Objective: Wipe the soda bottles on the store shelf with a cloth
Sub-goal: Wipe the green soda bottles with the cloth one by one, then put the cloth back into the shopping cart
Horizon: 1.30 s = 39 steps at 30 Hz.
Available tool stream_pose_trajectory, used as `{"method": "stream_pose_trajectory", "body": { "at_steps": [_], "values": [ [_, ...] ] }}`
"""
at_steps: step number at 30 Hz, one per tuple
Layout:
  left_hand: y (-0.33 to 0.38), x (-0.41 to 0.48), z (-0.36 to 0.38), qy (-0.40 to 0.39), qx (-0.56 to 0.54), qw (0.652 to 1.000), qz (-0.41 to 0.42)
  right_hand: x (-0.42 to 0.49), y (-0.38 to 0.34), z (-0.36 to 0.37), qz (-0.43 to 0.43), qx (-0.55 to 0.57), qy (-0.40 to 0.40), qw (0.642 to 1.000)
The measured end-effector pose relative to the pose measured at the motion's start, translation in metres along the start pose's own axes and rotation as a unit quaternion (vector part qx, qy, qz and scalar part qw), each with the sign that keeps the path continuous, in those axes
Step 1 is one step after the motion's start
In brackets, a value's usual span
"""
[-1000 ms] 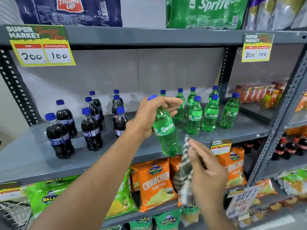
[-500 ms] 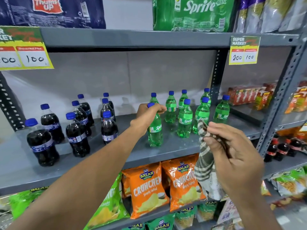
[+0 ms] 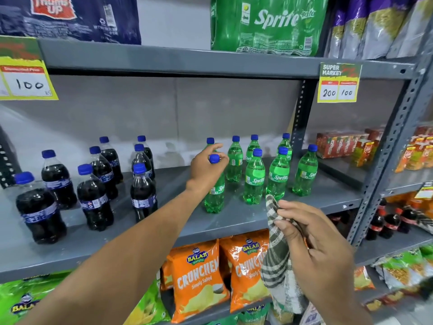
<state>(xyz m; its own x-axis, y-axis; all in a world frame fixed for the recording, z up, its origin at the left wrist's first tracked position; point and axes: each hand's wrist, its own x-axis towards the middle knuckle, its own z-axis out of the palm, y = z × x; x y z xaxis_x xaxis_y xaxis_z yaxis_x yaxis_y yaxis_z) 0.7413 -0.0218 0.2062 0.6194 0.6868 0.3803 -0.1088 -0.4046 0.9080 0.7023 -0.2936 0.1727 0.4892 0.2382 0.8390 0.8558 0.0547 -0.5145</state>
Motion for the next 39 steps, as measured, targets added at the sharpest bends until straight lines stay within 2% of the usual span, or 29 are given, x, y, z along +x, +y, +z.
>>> {"method": "stream_pose_trajectory", "body": {
  "at_steps": [2,4,6,7,9,11,14,19,22,24,26,29,32,39],
  "values": [
    [0.007,-0.005,-0.004,0.008,0.046,0.998,0.041,0.001,0.000,0.002,0.004,-0.002,-0.008,1.000],
    [0.025,-0.020,-0.012,0.022,0.117,0.985,0.122,0.003,-0.001,0.002,0.004,-0.013,-0.023,1.000],
    [0.046,-0.050,-0.027,-0.002,0.114,0.972,0.207,0.005,-0.004,0.002,0.002,-0.027,-0.044,0.999],
    [0.055,-0.068,-0.037,-0.046,0.090,0.967,0.233,0.006,-0.006,0.001,0.004,-0.028,-0.053,0.998],
    [0.070,-0.104,-0.059,-0.179,0.047,0.948,0.259,0.007,-0.011,0.001,0.012,-0.018,-0.077,0.997],
    [0.080,-0.133,-0.080,-0.286,0.060,0.920,0.261,0.009,-0.017,0.003,0.024,0.017,-0.120,0.992],
    [0.087,-0.158,-0.110,-0.320,0.125,0.914,0.217,0.011,-0.030,0.017,0.042,0.085,-0.195,0.976],
    [0.079,-0.183,-0.166,-0.268,0.226,0.918,0.184,0.001,-0.056,0.061,0.053,0.135,-0.279,0.949],
    [0.073,-0.209,-0.209,-0.204,0.285,0.925,0.149,-0.013,-0.080,0.102,0.056,0.187,-0.340,0.920],
    [0.068,-0.227,-0.240,-0.166,0.322,0.924,0.124,-0.023,-0.095,0.128,0.079,0.222,-0.401,0.885],
    [0.064,-0.250,-0.276,-0.126,0.338,0.928,0.090,-0.034,-0.111,0.155,0.096,0.207,-0.494,0.839],
    [0.055,-0.286,-0.330,-0.053,0.360,0.931,0.038,-0.053,-0.130,0.193,0.037,0.135,-0.598,0.789],
    [0.044,-0.335,-0.397,0.007,0.402,0.916,-0.006,-0.087,-0.167,0.246,-0.044,0.119,-0.625,0.770],
    [-0.013,-0.447,-0.545,0.039,0.507,0.844,-0.170,-0.204,-0.262,0.366,-0.072,0.128,-0.653,0.743]
  ]
}}
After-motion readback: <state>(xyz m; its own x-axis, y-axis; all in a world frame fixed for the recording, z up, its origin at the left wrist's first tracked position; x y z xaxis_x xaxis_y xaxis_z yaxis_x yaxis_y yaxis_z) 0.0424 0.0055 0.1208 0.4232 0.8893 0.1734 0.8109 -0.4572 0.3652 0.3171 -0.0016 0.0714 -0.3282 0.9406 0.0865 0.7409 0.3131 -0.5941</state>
